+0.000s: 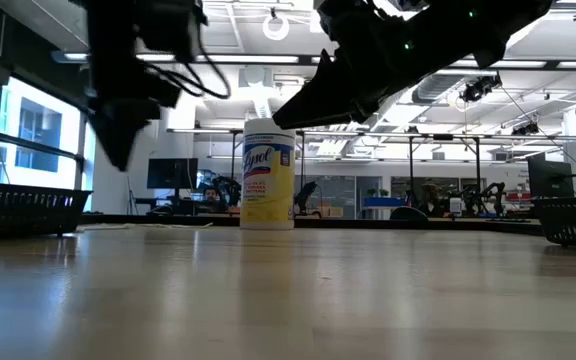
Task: Pick & Place First Aid Supplies
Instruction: Put the bandage into the left black basket
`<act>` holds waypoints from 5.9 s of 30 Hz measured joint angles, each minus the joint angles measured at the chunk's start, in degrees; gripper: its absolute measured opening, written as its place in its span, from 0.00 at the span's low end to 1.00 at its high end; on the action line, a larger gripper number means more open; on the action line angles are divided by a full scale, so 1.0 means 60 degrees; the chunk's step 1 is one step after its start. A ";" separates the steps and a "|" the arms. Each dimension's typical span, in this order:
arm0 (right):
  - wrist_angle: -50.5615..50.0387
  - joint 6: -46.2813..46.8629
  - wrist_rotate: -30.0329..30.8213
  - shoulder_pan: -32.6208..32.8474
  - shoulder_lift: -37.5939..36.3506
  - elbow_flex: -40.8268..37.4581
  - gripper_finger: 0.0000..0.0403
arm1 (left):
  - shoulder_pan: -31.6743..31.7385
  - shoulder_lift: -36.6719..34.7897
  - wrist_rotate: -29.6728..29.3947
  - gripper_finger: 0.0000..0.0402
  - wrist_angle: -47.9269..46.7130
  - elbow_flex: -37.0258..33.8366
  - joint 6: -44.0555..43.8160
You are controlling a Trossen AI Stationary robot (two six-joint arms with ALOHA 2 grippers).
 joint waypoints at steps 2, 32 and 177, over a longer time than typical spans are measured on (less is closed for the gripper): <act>0.0000 0.0099 0.0132 0.0041 0.0000 0.0000 0.34 | 0.0920 0.0000 0.0388 0.41 0.0810 0.0000 0.1067; -0.0076 0.0242 0.0257 0.0073 0.0004 0.0000 0.34 | 0.4598 0.1384 -0.1388 0.41 0.8034 -0.3453 -0.0266; -0.0004 -0.0419 0.0320 -0.0084 0.0007 -0.0004 0.34 | 0.6266 0.1822 0.0734 0.25 0.8617 -0.2379 0.2983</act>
